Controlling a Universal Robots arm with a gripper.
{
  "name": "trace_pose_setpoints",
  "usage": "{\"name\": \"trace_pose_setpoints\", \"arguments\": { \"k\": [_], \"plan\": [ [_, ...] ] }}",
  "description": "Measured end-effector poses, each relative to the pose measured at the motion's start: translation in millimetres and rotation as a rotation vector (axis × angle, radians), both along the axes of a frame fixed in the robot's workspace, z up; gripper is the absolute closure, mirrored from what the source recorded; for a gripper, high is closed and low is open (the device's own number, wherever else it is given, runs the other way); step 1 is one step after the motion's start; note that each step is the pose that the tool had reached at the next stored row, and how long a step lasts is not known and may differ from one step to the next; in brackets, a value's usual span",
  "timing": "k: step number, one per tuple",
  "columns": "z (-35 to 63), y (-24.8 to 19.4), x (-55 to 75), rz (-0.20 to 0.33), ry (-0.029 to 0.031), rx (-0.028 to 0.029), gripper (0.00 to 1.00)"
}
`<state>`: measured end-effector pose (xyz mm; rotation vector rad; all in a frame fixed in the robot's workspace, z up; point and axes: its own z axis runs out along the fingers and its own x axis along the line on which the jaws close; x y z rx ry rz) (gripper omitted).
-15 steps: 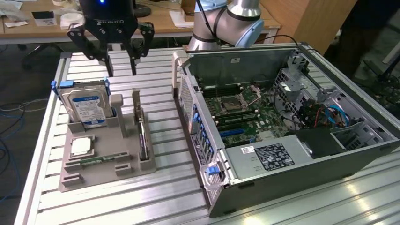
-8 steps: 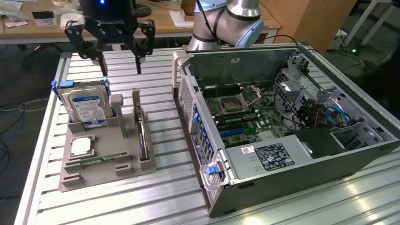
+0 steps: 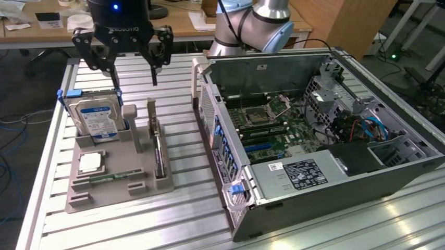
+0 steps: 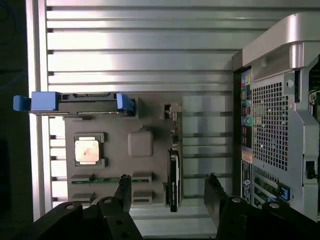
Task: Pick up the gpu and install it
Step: 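Pick up the gpu and move the gpu toward the slot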
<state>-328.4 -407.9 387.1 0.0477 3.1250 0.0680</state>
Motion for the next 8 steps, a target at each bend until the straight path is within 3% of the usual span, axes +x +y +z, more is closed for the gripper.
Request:
{"name": "trace_pose_setpoints", "arguments": {
  "k": [2,8],
  "plan": [
    [-3.6,-4.4,0.0,0.001,-0.0001,0.0001,0.31],
    [-14.4,-5.1,5.5,0.023,0.0029,0.0,0.31]
  ]
}}
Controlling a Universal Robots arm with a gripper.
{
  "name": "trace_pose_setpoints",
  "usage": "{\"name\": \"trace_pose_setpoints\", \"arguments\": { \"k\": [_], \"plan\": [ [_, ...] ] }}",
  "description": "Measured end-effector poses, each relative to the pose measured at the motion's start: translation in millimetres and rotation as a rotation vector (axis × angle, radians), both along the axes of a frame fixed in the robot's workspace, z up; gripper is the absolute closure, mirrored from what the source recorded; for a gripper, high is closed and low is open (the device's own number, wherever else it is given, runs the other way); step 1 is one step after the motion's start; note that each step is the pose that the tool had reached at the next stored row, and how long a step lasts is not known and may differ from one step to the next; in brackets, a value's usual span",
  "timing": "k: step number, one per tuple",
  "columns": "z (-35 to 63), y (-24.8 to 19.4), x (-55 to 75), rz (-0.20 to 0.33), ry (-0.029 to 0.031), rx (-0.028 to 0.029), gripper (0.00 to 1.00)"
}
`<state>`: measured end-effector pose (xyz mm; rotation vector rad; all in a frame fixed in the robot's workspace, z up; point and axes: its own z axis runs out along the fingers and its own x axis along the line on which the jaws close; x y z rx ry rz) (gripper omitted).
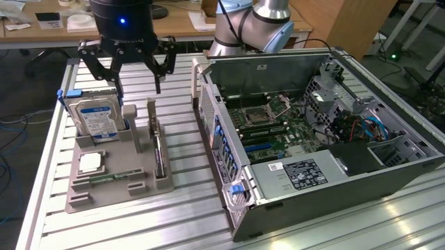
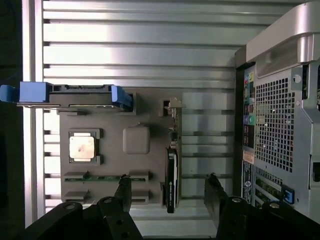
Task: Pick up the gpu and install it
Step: 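Pick up the gpu and move the gpu toward the slot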
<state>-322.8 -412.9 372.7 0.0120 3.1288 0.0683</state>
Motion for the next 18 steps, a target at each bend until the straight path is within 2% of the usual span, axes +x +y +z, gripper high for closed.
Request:
{"name": "trace_pose_setpoints", "arguments": {
  "k": [2,4,10,18],
  "plan": [
    [-3.8,-0.4,1.8,0.005,0.001,0.0001,0.31],
    [-7.3,-2.8,2.5,0.008,0.0014,0.0,0.31],
    [-18.4,-18.1,2.6,0.01,0.0012,0.0001,0.31],
    [-32.8,-18.6,4.7,0.031,0.0014,0.0,0.31]
  ]
}}
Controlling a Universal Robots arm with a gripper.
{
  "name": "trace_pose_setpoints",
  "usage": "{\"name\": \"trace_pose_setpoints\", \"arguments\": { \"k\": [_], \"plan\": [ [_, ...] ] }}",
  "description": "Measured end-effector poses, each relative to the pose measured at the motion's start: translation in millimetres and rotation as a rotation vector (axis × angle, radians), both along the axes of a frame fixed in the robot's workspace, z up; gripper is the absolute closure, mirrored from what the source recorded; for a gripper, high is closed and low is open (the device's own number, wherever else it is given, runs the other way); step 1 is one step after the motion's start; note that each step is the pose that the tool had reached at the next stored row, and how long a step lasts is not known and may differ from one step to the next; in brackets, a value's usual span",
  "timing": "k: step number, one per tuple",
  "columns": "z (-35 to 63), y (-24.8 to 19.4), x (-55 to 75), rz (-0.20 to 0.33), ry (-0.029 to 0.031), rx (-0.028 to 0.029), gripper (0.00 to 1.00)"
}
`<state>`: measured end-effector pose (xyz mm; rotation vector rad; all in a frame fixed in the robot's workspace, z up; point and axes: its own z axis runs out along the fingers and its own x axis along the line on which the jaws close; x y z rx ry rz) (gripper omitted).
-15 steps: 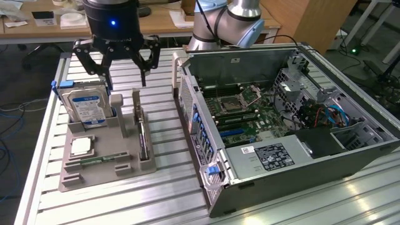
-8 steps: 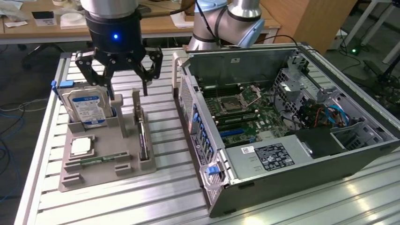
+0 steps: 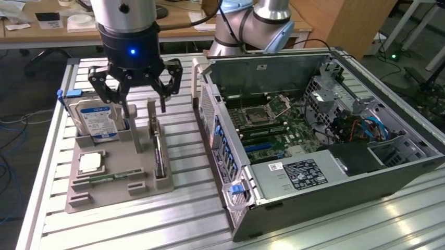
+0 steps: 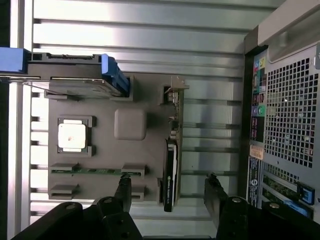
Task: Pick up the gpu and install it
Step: 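Pick up the gpu and move the gpu toward the slot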
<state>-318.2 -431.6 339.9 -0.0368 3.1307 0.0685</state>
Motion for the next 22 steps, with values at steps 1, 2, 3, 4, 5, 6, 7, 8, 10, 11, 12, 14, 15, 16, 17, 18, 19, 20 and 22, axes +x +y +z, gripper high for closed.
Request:
{"name": "trace_pose_setpoints", "arguments": {
  "k": [1,2,3,4,5,6,7,8,10,11,12,14,15,16,17,18,19,20,22],
  "plan": [
    [-1.8,0.0,0.3,0.002,-0.0001,0.0,0.31],
    [-3.7,0.0,0.9,0.004,-0.0001,0.0,0.31],
    [-5.4,0.0,1.3,0.004,0.0,0.0,0.31],
    [-7.3,0.0,1.9,0.005,-0.0001,0.0,0.31],
    [-9.1,0.0,2.7,0.006,0.0001,-0.0001,0.31],
    [-10.9,0.0,3.6,0.006,0.0001,-0.0001,0.31],
    [-12.7,0.0,4.4,0.006,0.0001,-0.0001,0.31],
    [-14.5,0.0,4.9,0.007,0.0,-0.0001,0.31],
    [-18.2,0.0,5.3,0.007,-0.0001,0.0,0.31],
    [-19.8,-0.1,5.4,0.007,-0.0001,0.0,0.31],
    [-20.3,-0.1,5.4,0.008,-0.0001,-0.0001,0.31],
    [-20.3,-0.1,5.4,0.008,0.0001,-0.0002,0.31],
    [-20.3,-0.1,5.4,0.008,0.0001,-0.0002,0.31],
    [-20.3,-0.1,5.4,0.008,0.0001,-0.0002,0.31],
    [-20.4,-0.2,5.5,0.008,0.0006,-0.0002,0.31],
    [-20.9,-0.2,5.7,0.008,0.005,0.0001,0.31],
    [-21.5,-0.3,6.6,0.008,0.018,0.0,0.31],
    [-22.5,-0.3,8.5,0.008,0.0262,0.0,0.31],
    [-26.0,-0.3,13.1,0.008,0.0292,-0.0001,0.31]
  ]
}}
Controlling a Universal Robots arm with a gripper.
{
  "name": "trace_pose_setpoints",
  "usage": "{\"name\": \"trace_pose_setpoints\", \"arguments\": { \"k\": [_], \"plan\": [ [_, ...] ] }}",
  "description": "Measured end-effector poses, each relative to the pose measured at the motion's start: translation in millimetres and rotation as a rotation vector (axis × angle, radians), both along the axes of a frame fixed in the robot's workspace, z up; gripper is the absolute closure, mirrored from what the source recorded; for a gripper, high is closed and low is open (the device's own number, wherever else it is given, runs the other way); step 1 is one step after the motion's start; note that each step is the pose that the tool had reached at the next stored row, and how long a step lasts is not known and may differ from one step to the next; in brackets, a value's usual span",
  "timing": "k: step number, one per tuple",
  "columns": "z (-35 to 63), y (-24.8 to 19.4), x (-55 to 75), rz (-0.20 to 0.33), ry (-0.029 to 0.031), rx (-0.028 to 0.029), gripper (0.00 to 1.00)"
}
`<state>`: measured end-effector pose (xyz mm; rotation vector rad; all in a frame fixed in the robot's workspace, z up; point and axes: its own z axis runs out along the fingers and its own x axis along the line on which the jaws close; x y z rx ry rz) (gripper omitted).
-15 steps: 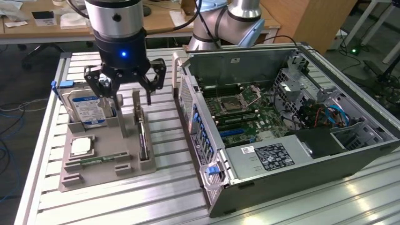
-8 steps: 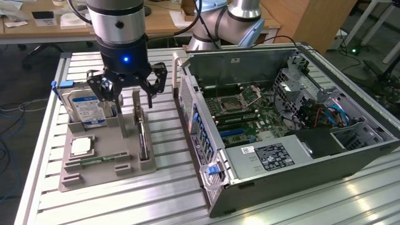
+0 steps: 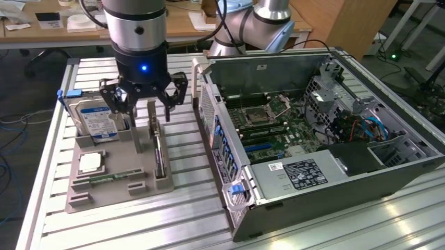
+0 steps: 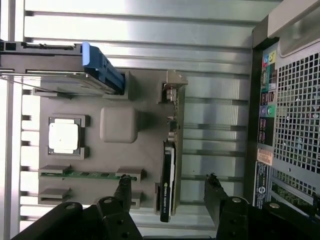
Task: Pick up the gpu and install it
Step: 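Pick up the gpu and move the gpu toward the slot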
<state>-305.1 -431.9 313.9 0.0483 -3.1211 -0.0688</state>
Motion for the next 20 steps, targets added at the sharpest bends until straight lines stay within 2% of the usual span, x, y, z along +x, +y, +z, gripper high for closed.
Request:
{"name": "trace_pose_setpoints", "arguments": {
  "k": [6,9,15,20],
  "plan": [
    [-10.9,-0.7,3.6,0.0,0.0003,0.0001,0.31],
    [-16.4,-0.8,3.4,-0.002,-0.0027,-0.0001,0.31],
    [-27.2,-0.8,3.2,-0.066,-0.0052,-0.0003,0.31],
    [-36.4,-5.9,3.2,-0.063,-0.002,-0.0004,0.31]
  ]
}}
